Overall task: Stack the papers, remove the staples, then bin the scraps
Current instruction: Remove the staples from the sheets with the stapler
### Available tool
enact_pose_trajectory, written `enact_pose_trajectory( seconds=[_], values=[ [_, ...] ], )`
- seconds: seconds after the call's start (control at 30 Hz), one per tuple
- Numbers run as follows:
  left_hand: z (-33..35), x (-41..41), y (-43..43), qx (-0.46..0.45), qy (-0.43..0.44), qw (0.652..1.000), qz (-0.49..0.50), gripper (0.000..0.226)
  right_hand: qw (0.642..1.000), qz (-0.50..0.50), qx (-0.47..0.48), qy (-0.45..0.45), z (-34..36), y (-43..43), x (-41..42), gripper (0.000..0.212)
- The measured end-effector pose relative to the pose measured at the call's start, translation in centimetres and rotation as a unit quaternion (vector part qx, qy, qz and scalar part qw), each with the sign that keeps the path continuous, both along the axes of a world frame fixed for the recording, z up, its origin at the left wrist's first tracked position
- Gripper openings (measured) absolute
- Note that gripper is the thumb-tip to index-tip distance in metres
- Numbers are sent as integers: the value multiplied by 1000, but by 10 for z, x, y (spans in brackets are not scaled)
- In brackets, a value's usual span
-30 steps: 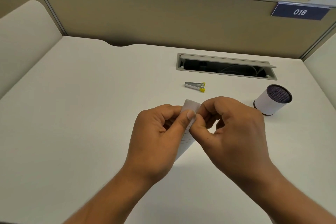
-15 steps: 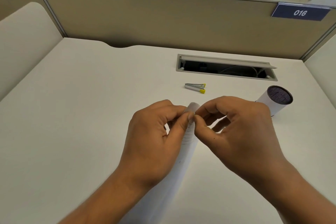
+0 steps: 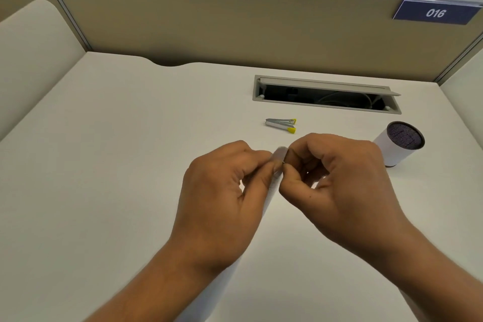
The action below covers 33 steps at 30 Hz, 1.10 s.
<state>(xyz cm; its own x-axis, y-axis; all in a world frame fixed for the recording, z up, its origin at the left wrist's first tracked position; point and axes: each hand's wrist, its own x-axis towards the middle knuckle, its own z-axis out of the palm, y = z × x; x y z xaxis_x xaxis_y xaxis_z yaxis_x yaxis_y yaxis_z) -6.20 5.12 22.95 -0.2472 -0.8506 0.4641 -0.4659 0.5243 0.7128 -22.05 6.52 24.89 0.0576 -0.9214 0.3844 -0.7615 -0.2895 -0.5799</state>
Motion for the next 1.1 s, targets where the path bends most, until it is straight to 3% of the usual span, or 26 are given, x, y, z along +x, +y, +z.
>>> enact_pose_trajectory(
  seconds=[0.1,0.27,0.43,0.5,0.7,1.1],
  values=[
    [2,-3,0,81,67,994,-3,16,994,7,-29,-106,-8,0,2,7],
    [-4,-1,-7,222,199,954,-23,17,989,-10,-110,-100,-16,0,2,6],
    [-11,3,-18,218,196,956,-5,18,961,-122,-13,-246,-35,-24,-29,5],
    [-13,4,-21,218,201,955,0,19,953,-192,45,-231,-58,-43,-61,7],
    [-21,1,-31,236,200,951,7,21,879,-351,203,-252,-141,-81,-158,12],
    [-36,-15,-60,267,184,946,6,18,870,-379,250,-189,-202,-128,-212,25]
  ],
)
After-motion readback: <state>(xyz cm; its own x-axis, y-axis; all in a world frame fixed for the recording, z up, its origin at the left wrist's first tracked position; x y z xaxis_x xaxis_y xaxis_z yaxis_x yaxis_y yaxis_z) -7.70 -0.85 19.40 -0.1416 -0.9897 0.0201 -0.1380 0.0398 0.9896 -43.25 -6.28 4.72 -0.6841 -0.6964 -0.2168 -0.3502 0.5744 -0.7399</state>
